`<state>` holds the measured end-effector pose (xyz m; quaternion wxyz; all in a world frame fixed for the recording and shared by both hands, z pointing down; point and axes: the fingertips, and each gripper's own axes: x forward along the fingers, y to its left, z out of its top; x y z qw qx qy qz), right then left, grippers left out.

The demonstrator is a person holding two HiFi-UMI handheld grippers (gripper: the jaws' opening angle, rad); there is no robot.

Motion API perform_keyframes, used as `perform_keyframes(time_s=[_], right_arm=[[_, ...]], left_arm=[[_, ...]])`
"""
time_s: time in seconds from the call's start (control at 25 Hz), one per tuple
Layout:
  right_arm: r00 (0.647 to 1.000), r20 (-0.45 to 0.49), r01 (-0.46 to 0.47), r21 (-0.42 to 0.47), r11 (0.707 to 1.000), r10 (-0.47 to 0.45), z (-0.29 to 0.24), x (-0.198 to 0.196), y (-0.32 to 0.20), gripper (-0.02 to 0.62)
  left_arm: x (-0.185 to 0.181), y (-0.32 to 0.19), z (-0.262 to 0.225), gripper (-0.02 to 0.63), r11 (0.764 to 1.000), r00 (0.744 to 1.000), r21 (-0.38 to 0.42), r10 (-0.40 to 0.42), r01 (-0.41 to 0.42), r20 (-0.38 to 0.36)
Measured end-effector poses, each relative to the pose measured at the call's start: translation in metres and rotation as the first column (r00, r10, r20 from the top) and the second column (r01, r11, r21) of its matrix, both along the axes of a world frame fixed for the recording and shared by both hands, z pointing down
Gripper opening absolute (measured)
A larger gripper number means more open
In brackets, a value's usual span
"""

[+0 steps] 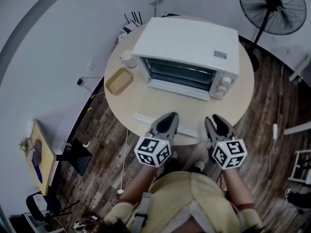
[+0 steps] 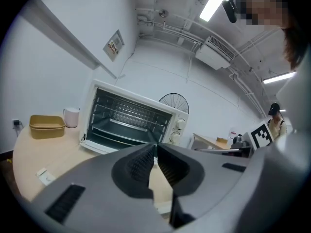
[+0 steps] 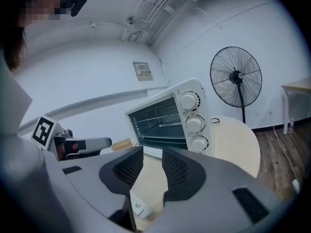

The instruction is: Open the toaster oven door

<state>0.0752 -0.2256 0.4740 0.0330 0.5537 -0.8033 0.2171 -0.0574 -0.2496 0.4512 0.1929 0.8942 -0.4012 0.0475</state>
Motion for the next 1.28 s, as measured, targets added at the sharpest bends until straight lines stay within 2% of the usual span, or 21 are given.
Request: perform_keyframes(time_s=[0.2,0.4,0.72,1.28], right_arm=[[0.999,-0.047,0.022,0.054,0.998,-0.019,-0.02,-0.003,-0.013,0.067],[0.997,-0.076,0.034,0.067,0.997,-0.029,-0.029,-0.01,-0.022,0.004],[0.992,-0.12,0.039,0.052,0.998,-0.033,-0.024,-0.013,-0.026,0.002],[0.994,-0.107,0.034,0.067,0.997,-0.027,-0.036,-0.008,-0.032,0.002]], left_arm=[[0.0,-0.004,-0.013,0.003,1.0,0.999,0.005,0.03,-0.03,-0.037],[-0.001,-0.008,-0.019,0.003,0.999,0.999,0.024,0.028,-0.027,-0.029],[0.006,-0.014,-0.022,0.003,1.0,0.999,0.016,0.024,-0.023,-0.039],[0.014,-0.021,-0.024,0.003,1.0,0.999,0.009,0.028,-0.028,-0.046]])
